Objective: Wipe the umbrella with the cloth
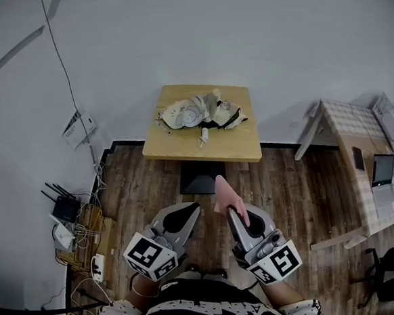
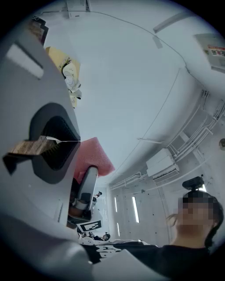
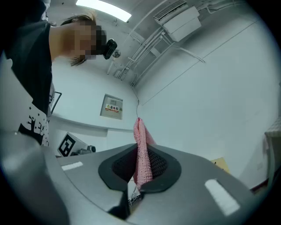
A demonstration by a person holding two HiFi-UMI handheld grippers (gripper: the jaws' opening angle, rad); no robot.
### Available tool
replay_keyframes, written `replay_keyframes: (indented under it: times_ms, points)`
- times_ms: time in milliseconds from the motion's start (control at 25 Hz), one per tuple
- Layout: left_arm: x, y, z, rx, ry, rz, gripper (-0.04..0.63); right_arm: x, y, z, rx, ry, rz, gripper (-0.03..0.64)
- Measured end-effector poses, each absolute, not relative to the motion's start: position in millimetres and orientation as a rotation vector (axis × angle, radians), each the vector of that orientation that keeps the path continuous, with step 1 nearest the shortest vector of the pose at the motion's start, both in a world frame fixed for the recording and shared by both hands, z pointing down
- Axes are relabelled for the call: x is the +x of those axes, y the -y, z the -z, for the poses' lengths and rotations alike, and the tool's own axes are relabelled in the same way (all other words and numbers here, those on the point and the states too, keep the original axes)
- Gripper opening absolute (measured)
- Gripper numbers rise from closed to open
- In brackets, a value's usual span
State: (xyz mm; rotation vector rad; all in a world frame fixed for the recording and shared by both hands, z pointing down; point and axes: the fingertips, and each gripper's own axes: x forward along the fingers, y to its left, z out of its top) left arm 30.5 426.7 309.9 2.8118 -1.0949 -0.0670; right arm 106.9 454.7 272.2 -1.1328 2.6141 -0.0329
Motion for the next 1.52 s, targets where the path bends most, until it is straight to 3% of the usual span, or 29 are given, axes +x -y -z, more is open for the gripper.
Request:
replay_keyframes:
  times_ms: [440, 880, 1520]
  points:
    - [48, -442, -315, 2.804, 1.181, 0.046, 0.005, 137, -462, -285, -1.096, -2.584, 0.101, 0.031]
    - [30, -426, -336, 2.74, 1.225, 0.029, 0.006, 120, -449, -296, -1.036, -2.627, 0.143, 0.032]
    - [-30, -304, -328, 2.771, 1.151, 0.143, 0.005, 37, -346, -286, -1.004, -2.726, 0.018, 0.031]
